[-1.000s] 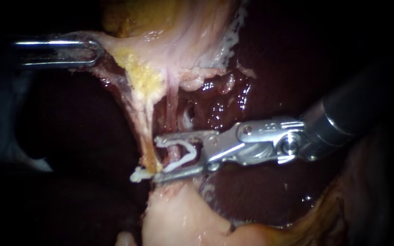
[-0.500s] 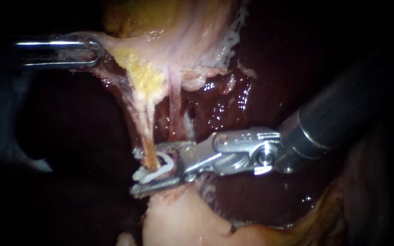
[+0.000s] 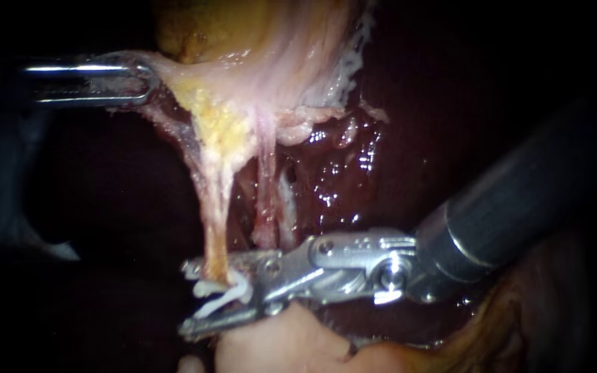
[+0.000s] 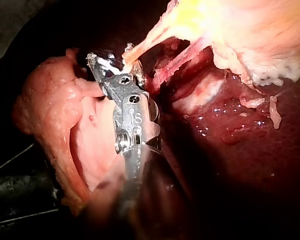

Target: Clipping second clip left tube

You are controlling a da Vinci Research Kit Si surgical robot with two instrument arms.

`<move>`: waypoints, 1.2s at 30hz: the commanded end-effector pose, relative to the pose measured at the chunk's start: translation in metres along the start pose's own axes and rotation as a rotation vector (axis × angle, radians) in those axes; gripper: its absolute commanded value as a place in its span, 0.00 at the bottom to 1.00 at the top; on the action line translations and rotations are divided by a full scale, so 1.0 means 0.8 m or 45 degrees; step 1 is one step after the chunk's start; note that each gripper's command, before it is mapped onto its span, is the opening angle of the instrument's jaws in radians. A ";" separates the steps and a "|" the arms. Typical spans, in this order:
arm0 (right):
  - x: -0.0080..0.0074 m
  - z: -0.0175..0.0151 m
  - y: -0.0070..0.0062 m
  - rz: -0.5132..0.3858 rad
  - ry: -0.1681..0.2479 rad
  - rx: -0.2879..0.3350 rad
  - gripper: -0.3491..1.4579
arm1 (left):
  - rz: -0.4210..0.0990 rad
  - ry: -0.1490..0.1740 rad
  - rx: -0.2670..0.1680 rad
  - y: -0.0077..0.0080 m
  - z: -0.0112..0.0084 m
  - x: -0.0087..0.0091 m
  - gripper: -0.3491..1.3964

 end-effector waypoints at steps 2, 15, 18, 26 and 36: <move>0.0002 0.0001 -0.0005 0.003 0.002 0.008 0.45 | 0.000 0.000 0.000 0.0000 0.0000 0.0000 0.00; 0.0001 -0.0001 0.0004 0.161 0.018 -0.012 0.18 | 0.000 0.000 0.000 0.0000 0.0000 0.0000 0.00; 0.0001 -0.0002 0.0007 0.206 0.023 -0.014 0.00 | 0.000 0.000 0.000 0.0000 0.0000 0.0000 0.00; -0.0002 -0.0005 0.0017 0.242 -0.026 -0.023 0.00 | 0.000 0.000 -0.001 -0.0001 0.0000 0.0001 0.00; -0.0003 -0.0005 0.0016 0.309 -0.026 -0.014 0.00 | 0.000 0.000 -0.001 -0.0003 0.0001 0.0001 0.00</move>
